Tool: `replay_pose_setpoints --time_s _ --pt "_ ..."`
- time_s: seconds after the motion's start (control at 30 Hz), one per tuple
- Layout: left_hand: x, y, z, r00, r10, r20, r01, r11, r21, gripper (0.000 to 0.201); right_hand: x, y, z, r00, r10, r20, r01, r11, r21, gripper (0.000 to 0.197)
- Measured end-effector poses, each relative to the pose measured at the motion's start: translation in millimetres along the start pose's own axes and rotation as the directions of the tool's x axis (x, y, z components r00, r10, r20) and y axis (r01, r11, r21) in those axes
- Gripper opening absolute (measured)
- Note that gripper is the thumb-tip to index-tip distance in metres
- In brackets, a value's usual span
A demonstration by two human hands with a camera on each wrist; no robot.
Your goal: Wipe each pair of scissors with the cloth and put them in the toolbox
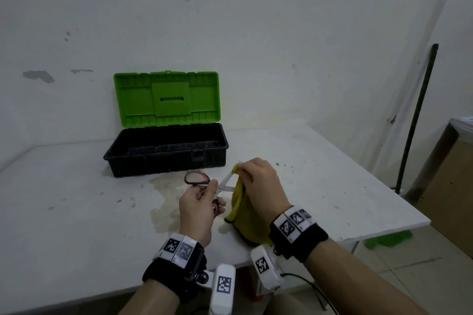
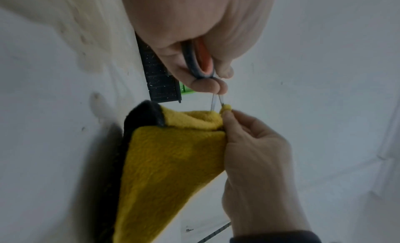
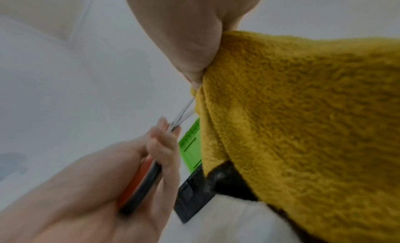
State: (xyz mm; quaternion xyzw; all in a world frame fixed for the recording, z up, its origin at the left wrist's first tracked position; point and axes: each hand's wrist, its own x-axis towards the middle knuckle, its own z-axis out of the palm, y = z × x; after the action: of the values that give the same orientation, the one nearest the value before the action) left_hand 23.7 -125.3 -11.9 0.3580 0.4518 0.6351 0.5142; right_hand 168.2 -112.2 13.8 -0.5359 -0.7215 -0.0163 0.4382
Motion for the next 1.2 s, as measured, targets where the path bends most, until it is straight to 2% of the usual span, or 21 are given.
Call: replay_pose_setpoints --time_s 0.07,0.1,0.2,0.27,0.33,0.47,0.6,0.67,0.7,0.77,0.83,0.9,0.97,1.1,1.2 --pt "-0.2 0.7 -1.1 1.0 0.012 0.001 -0.012 1.0 0.013 0.021 7.1 7.7 -2.9 0.993 0.109 -0.038 -0.108 0.994 0.007 0.016" --pt "0.0 1.6 -0.8 1.0 0.021 0.003 -0.021 1.0 0.017 0.021 7.1 7.9 -4.3 0.99 0.12 -0.07 -0.12 0.993 0.013 0.016" --pt "0.9 3.3 0.2 1.0 0.027 -0.001 -0.027 1.0 -0.001 0.021 -6.6 -10.4 -7.9 0.99 -0.001 -0.144 0.006 0.999 0.036 0.015" --pt "1.2 1.8 1.2 1.0 0.027 0.007 -0.027 1.0 -0.005 0.021 -17.0 -24.3 -6.2 0.99 -0.113 -0.085 0.117 0.992 0.045 0.017" --pt "0.7 -2.3 1.1 0.999 0.037 0.014 -0.037 0.999 0.019 0.023 -21.1 -26.1 0.1 0.99 -0.141 0.021 0.14 0.99 0.02 0.022" --pt "-1.6 -3.4 -1.1 0.998 0.054 0.03 -0.056 0.996 0.067 0.023 -11.9 -12.1 2.1 0.998 -0.031 0.056 0.031 0.999 -0.012 0.017" --pt "-1.1 -1.4 -4.6 0.996 0.085 0.039 -0.088 0.991 0.097 0.021 11.6 2.4 -11.8 0.981 0.191 0.025 -0.191 0.981 0.017 0.021" --pt "0.0 -1.1 -5.3 0.996 0.081 0.032 -0.084 0.992 0.095 0.022 15.9 5.8 -19.0 0.969 0.247 -0.02 -0.247 0.969 0.019 0.021" --pt "1.1 -0.9 -4.9 0.997 0.071 0.026 -0.073 0.994 0.084 0.023 14.2 4.4 -21.3 0.971 0.231 -0.068 -0.229 0.973 0.038 0.02" --pt "2.8 0.5 -3.6 0.999 0.041 0.007 -0.041 0.998 0.042 0.022 4.4 -8.1 -22.4 0.988 0.107 -0.115 -0.1 0.993 0.065 0.017" --pt "2.4 1.0 -1.1 1.0 0.019 0.007 -0.019 1.0 0.005 0.021 -8.6 -24.8 -15.3 0.999 -0.036 -0.019 0.037 0.998 0.057 0.014" --pt "0.2 0.5 1.7 1.0 0.011 0.022 -0.011 1.0 0.005 0.021 -18.0 -32.2 -4.5 0.99 -0.106 0.092 0.105 0.994 0.021 0.014" --pt "-1.0 0.4 2.7 1.0 -0.005 0.03 0.005 1.0 0.0 0.021 -16.5 -27.0 1.2 0.99 -0.085 0.116 0.085 0.996 0.001 0.016" --pt "-1.5 1.1 -1.8 1.0 -0.022 0.008 0.022 1.0 0.0 0.02 1.0 -12.0 -5.2 0.998 0.057 0.022 -0.057 0.998 0.001 0.017" --pt "-1.4 4.2 -1.5 1.0 -0.017 0.005 0.017 1.0 -0.003 0.02 -1.3 -20.6 -8.9 1.0 0.017 0.002 -0.017 1.0 0.016 0.017"
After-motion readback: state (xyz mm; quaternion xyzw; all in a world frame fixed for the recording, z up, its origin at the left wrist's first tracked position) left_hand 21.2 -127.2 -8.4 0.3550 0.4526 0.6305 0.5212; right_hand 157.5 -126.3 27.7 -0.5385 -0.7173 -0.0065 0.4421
